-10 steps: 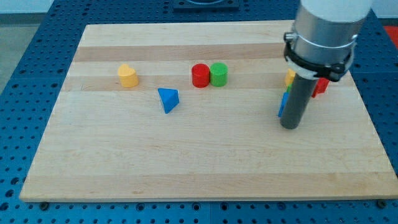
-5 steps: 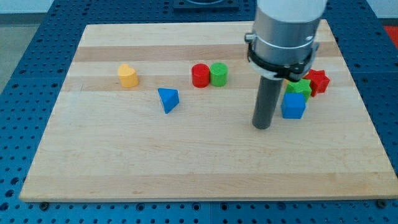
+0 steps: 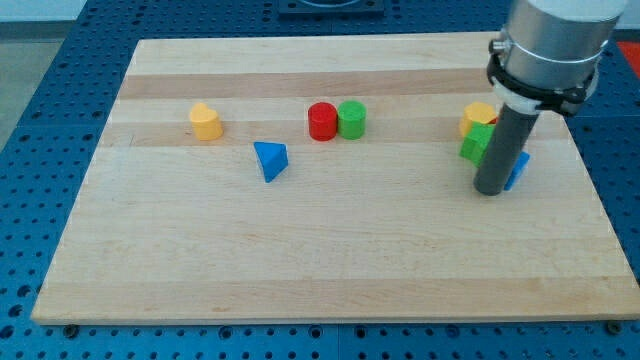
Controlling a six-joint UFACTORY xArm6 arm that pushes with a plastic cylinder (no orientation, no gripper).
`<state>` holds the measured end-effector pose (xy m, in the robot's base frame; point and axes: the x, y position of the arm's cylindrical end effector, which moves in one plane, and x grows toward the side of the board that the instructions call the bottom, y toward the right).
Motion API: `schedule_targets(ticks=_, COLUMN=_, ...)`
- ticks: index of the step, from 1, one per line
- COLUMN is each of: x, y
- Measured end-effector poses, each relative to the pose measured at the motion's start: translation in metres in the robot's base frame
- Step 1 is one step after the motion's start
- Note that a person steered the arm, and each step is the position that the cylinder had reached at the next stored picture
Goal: Place the blue cube below the red and green star
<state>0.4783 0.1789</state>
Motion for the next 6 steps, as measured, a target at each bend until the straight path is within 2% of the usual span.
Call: schedule_targets(ticks=6, x=-0.0087, y=0.0065)
